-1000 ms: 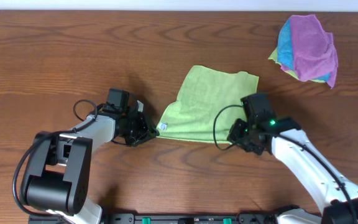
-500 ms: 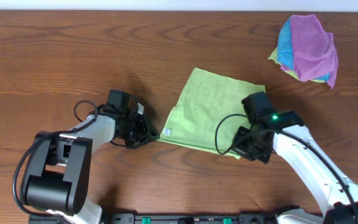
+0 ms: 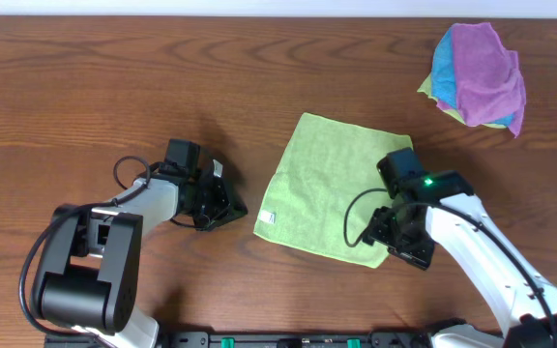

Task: Fold the cloth
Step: 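Release the cloth and move both grippers away from it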

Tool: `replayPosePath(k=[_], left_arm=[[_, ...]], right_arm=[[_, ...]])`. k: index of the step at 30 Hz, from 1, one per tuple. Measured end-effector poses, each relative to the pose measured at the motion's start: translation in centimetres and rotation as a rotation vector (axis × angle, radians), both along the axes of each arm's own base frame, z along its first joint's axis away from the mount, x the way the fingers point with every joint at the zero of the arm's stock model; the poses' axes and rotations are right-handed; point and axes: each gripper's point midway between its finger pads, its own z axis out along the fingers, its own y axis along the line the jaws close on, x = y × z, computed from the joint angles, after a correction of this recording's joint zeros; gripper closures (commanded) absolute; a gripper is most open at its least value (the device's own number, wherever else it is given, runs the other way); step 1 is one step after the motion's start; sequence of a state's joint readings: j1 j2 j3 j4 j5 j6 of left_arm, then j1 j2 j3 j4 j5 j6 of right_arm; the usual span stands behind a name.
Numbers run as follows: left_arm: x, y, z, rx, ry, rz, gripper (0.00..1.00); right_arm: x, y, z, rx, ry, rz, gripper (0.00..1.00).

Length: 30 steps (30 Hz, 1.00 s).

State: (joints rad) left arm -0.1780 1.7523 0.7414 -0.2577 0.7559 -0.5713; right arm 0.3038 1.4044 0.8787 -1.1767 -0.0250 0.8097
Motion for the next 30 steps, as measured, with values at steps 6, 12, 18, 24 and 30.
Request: replayPosePath(k=[6,12,18,24,30], left_arm=[[-0.2,0.2,0.3,0.017,0.033,-0.013,0.94],[-0.2,0.7,1.3,0.069,0.040,-0.082,0.93],[-0.7,1.6,1.2,0.131,0.035,-0.137,0.87],[-0.8,1.8,1.1,0.147,0.023,-0.159,0.85],[-0.8,1.8,1.1,0.145,0.003,-0.188,0.76]], right_arm=[[-0.3,-1.2,0.6,-0.055,0.006,-0.122,0.21],[0.7,-1.6,0.5,-0.027,-0.037,-0.241,0.22],[0.4,-0.2,-2.3,0.093,-0.099,-0.284,0.23],[-1.7,1.0,-4.7,0.211,-0.137,-0.326,0.27],[-2.6,1.0,-5.9,0.232,-0.162,-0.355,0.33]])
